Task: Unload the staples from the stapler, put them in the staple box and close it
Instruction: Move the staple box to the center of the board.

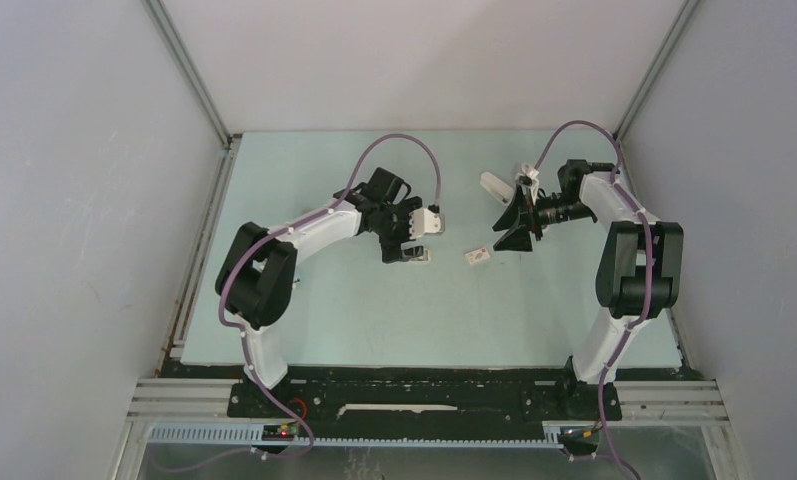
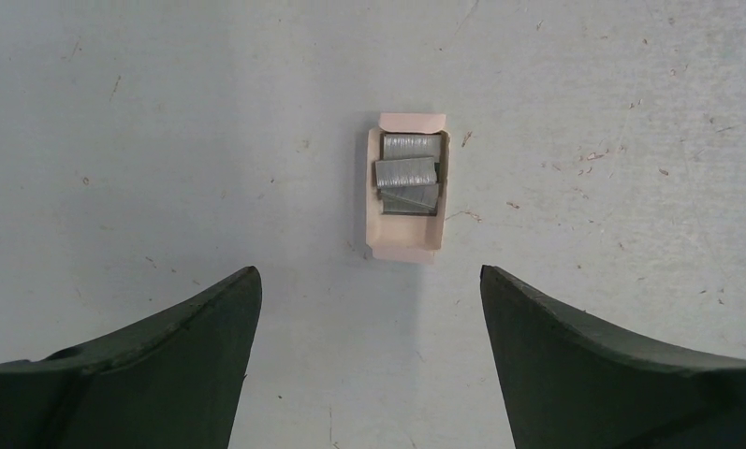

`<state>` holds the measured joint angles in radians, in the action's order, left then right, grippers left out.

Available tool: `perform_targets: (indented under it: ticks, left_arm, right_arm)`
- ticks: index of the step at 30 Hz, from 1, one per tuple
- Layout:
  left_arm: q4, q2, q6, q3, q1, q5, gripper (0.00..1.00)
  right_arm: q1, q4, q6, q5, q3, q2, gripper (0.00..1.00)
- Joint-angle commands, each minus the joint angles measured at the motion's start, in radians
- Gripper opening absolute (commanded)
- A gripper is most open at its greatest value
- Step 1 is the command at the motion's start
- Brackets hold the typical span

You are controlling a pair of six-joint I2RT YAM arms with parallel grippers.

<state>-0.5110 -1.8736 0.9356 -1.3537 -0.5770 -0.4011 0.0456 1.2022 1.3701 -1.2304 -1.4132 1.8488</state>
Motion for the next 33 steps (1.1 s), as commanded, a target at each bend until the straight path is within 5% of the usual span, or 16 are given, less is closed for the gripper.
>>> perform_targets:
  ticks: [1, 24, 33]
  left_arm:
    - [0.024, 0.018, 0.039, 0.03, 0.008, -0.038, 0.92]
    - [0.019, -0.036, -0.018, -0.017, 0.03, -0.107, 0.9]
    - [-0.014, -0.083, -0.101, -0.068, 0.012, -0.025, 0.85]
  right_arm:
    - [0.006, -0.008, -0.011, -0.002, 0.003, -0.033, 0.75]
    - [0.021, -0.046, -0.062, 0.016, 0.02, -0.04, 0.75]
    - [0.03, -0.043, -0.069, 0.011, 0.019, -0.04, 0.75]
